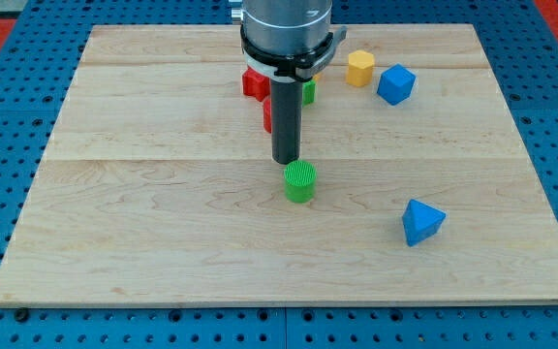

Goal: Move the green circle parallel left to blue triangle

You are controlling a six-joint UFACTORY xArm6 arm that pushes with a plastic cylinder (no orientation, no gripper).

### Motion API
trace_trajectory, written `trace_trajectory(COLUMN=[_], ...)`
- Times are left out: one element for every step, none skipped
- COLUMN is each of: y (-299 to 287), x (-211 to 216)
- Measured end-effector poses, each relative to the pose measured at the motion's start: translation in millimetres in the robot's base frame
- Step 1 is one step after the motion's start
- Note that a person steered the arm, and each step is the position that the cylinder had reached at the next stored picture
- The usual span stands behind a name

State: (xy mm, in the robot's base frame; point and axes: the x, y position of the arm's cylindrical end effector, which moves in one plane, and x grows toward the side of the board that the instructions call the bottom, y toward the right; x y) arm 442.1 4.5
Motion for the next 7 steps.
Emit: trace_trajectory(y=[0.0, 0.0, 1.2, 33.1, 33.4, 33.4, 50.6], x=[24.4, 41.7, 28.5, 23.6, 50.1, 58.6, 19.4])
